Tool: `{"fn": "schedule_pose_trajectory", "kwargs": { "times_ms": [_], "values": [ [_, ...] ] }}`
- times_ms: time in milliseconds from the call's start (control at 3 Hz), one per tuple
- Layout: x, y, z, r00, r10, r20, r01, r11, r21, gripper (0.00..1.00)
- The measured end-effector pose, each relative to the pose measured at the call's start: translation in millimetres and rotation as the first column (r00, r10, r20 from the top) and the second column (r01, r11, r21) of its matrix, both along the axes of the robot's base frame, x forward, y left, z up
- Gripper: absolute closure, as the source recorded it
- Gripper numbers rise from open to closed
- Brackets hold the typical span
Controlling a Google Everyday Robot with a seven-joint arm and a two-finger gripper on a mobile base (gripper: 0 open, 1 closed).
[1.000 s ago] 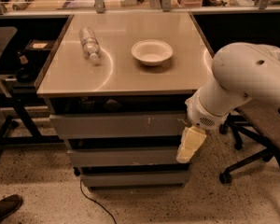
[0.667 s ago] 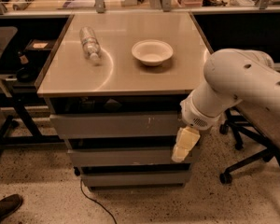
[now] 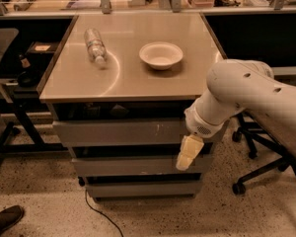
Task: Open top drawer
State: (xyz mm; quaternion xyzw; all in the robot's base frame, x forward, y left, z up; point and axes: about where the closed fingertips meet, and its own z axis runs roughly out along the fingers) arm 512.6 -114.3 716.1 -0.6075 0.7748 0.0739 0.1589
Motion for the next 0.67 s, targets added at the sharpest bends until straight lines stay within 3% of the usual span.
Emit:
{"fn": "schedule_pose_trajectory", "kwargs": {
  "times_ms": [667],
  "values": [
    [13.9, 2.4, -22.0, 0.9999, 0.010, -0.003, -0.010, 1.000, 0.008, 0.00]
  ]
}}
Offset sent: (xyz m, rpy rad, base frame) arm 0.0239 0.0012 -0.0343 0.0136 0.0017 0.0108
